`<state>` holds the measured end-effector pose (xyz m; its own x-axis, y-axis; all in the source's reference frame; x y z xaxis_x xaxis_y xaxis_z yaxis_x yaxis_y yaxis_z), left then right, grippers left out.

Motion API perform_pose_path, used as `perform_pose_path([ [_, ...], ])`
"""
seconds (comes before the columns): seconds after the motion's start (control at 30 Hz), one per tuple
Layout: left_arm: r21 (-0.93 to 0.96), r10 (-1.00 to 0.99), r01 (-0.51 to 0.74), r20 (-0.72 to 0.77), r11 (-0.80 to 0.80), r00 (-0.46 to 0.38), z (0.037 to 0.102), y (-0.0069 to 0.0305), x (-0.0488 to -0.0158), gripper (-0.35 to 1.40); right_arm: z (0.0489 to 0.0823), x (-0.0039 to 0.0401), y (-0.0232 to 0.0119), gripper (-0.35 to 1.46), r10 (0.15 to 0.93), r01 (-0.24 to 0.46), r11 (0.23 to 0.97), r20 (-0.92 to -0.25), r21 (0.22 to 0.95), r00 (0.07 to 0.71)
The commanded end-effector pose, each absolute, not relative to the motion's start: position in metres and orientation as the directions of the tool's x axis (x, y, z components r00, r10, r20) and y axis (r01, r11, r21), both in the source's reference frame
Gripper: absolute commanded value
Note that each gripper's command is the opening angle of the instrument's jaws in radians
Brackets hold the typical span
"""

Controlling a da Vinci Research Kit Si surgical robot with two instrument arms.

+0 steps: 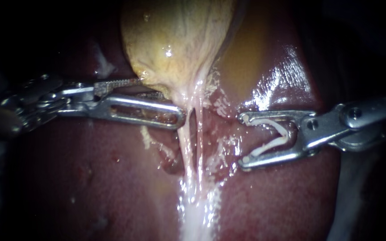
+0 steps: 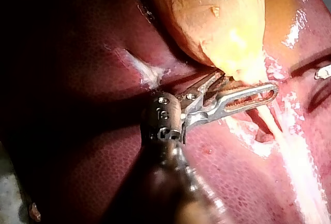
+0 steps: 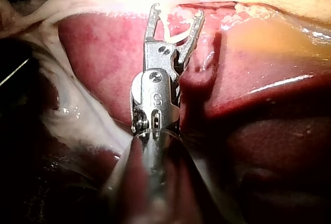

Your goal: Grabbing gallbladder

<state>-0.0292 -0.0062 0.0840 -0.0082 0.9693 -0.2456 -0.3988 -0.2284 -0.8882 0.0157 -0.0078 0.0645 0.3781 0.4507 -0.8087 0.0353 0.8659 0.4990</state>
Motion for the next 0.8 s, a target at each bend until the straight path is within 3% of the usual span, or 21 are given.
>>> perform_pose_path([
  [0.03, -0.89, 0.972, -0.399, -0.237, -0.219, -0.005, 0.084, -0.0062, -0.0292, 0.52, 0.0645, 0.0157, -0.0078, 0.49, 0.451, 0.036, 0.866, -0.809, 0.499, 0.378],
  [0.8, -0.912, 0.982, -0.368, -0.189, -0.183, -0.021, 0.0835, -0.0047, -0.0272, 0.2, 0.0645, 0.0157, -0.0078, 0.49, 0.45, 0.036, 0.866, -0.809, 0.499, 0.378],
])
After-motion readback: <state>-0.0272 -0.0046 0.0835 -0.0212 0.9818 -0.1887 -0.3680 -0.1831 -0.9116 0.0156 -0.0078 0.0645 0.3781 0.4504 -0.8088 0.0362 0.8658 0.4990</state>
